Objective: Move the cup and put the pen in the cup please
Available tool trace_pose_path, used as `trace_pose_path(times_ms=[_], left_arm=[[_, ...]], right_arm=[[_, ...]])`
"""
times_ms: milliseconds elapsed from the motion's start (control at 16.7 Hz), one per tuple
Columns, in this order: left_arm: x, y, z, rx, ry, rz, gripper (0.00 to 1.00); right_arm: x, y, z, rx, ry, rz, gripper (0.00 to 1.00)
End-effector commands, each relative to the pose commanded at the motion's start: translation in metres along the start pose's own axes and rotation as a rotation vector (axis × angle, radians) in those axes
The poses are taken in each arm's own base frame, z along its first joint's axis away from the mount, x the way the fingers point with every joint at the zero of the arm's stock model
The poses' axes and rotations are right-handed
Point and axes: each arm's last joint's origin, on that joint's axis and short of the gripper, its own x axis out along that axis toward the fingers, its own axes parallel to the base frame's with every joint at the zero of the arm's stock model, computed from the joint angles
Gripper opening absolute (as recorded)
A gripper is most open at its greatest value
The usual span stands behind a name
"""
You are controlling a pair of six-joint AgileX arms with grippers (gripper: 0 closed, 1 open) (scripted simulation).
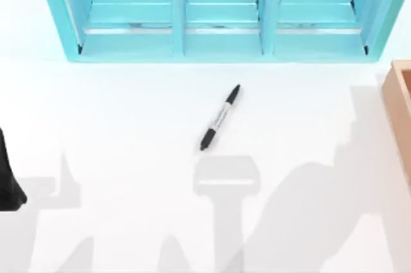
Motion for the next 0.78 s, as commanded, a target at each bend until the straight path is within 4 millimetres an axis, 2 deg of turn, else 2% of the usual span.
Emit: trace_pose_path(times_ms=[240,480,600,780], left_arm=[[0.0,0.0,0.0,0.0,0.0,0.0,1.0],[0.0,0.0,0.0,0.0,0.0,0.0,1.0],[0.0,0.0,0.0,0.0,0.0,0.0,1.0],[0.0,0.0,0.0,0.0,0.0,0.0,1.0]], right_arm=[[-0.054,0.057,0.01,-0.001,0.027,0.005,0.0],[-0.112,0.115,-0.003,0.0,0.025,0.001,0.0],[-0.128,0.129,-0.01,0.0,0.009,0.001,0.0],[-0.13,0.131,-0.011,0.0,0.006,0.001,0.0]])
